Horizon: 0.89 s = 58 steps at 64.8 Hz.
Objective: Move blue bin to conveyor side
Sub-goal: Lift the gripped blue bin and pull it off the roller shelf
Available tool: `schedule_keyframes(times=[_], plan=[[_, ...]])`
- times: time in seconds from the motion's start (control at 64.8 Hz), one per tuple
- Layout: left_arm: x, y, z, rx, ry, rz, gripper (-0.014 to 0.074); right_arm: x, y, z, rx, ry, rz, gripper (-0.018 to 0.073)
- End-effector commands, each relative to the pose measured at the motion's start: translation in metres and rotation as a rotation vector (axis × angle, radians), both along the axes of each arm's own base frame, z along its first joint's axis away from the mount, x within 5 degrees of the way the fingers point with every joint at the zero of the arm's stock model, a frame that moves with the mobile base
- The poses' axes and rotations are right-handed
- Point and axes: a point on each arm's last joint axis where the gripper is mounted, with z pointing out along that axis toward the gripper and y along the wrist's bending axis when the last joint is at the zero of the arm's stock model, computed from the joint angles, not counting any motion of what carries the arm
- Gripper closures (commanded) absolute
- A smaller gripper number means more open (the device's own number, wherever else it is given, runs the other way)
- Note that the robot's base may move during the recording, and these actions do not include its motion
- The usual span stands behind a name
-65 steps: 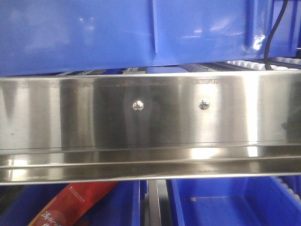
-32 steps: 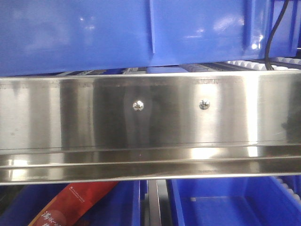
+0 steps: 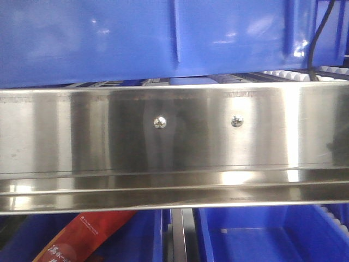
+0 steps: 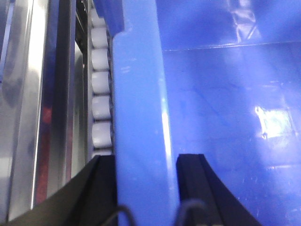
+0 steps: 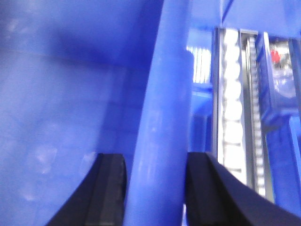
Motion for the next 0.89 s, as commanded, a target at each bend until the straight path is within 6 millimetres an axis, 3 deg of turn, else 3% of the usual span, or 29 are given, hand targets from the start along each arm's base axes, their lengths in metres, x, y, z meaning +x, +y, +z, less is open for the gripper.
schedule_keyframes(times=[0.0,0.216,0.463,0.71,0.88], plan=[[-0.016,-0.005,0.025,0.012,-0.101,0.000,0.0613,-0.015,-0.010,0.027,0.031,-0.099,0.003,0.0634],[-0.043,-0.016,0.053,0.002,-0.194,-0.017,0.0613,-0.037,-0.022,0.052,0.061,-0.166,0.000,0.0634],[-0.071,-0.045,0.079,-0.029,-0.281,-0.060,0.0613,-0.068,-0.040,0.081,0.089,-0.257,-0.009,0.0634],[-0.074,-0.081,0.081,-0.078,-0.281,-0.127,0.0613,-0.099,-0.058,0.104,0.104,-0.345,-0.025,0.0634],[-0.077,-0.104,0.081,-0.063,-0.273,-0.140,0.0613,-0.113,-0.068,0.095,0.073,-0.325,-0.034,0.0634]])
